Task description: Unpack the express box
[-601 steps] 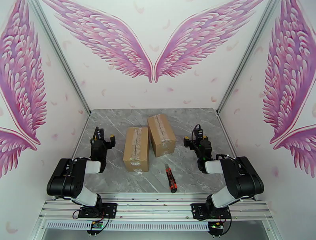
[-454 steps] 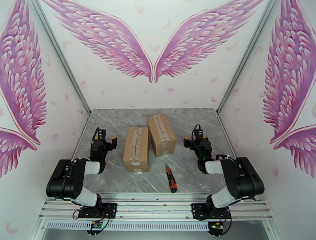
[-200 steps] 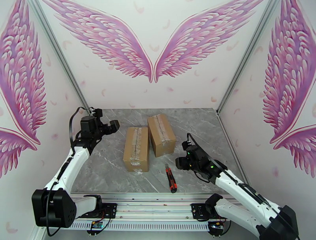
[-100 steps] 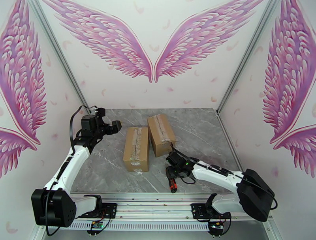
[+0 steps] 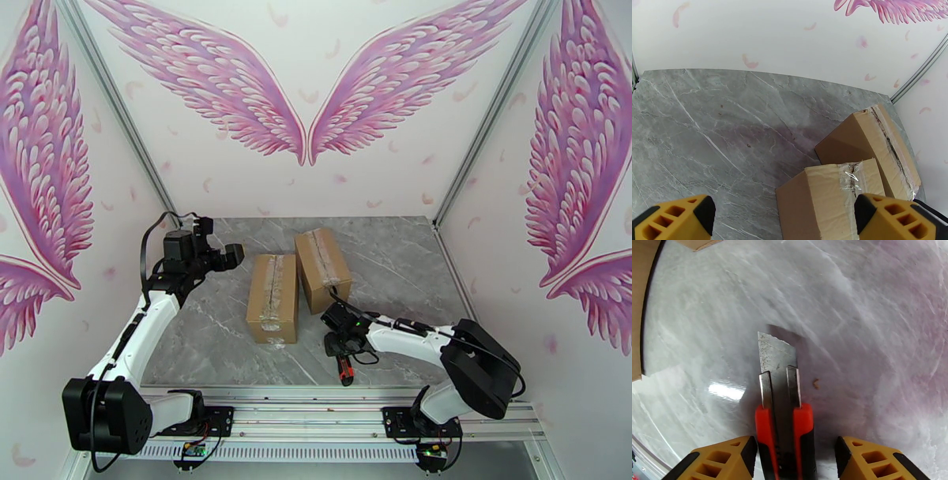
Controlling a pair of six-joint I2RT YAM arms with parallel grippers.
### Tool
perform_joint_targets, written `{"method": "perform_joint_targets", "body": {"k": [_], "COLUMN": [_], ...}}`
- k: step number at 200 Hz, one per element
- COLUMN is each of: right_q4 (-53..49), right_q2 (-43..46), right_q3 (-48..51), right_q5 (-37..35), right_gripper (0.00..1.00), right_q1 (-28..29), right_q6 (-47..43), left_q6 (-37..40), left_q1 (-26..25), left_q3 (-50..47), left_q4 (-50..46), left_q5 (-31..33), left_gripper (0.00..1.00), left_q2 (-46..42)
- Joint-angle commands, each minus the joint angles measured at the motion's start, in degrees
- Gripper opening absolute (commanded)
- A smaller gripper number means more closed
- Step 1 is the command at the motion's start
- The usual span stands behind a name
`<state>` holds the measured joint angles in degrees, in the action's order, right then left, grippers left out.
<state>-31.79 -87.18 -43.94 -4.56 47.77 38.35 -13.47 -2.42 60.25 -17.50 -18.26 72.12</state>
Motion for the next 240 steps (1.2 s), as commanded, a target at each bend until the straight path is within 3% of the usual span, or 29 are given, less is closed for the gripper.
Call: {"method": "perform_joint_targets", "body": {"k": [1,54,111,146,178,207,240], "right_q4": [-3.7,-6.0,-6.9,-6.6,-6.8,-8.4,-9.7], "right_q2": [-0.6,-2.2,-1.8,6.0,17.7,25.7,25.8], "right_q3": [-1.2,-1.3,-2.8,-4.1,-6.2,-11.1,-19.0], "right_q5": [-1.4,-2.0,-6.1,-8.9,-8.9,-10.3,-14.8], "right_gripper": [0.67,0.61,0.40,0.30,0.29,0.29,0.29], "right_q1": [1.1,3.1,4.6,5.2,5.2,5.2,5.2], "right_q6": [1.7,2.3,-0.8,-5.5,-12.4,-19.8,-31.1], "left_q6": [0.6,0.4,-0.9,-2.6,-3.9,-3.2,-1.1], "left_q1": [-0.3,-1.0,-1.5,-1.8,-3.3,-7.5,-14.0], "left_q3": [1.9,2.0,3.7,6.6,12.5,18.8,25.5], "left_q4": [-2.0,-1.8,-3.4,-4.9,-7.9,-10.1,-12.8], "left_q5": [-0.4,0.5,1.2,0.5,-3.0,-4.8,-7.6], "left_gripper": [0.99,0.99,0.99,0.99,0.99,0.99,0.96], "left_q2": [-1.2,-1.2,-1.8,-2.8,-2.6,-2.0,0.6]}}
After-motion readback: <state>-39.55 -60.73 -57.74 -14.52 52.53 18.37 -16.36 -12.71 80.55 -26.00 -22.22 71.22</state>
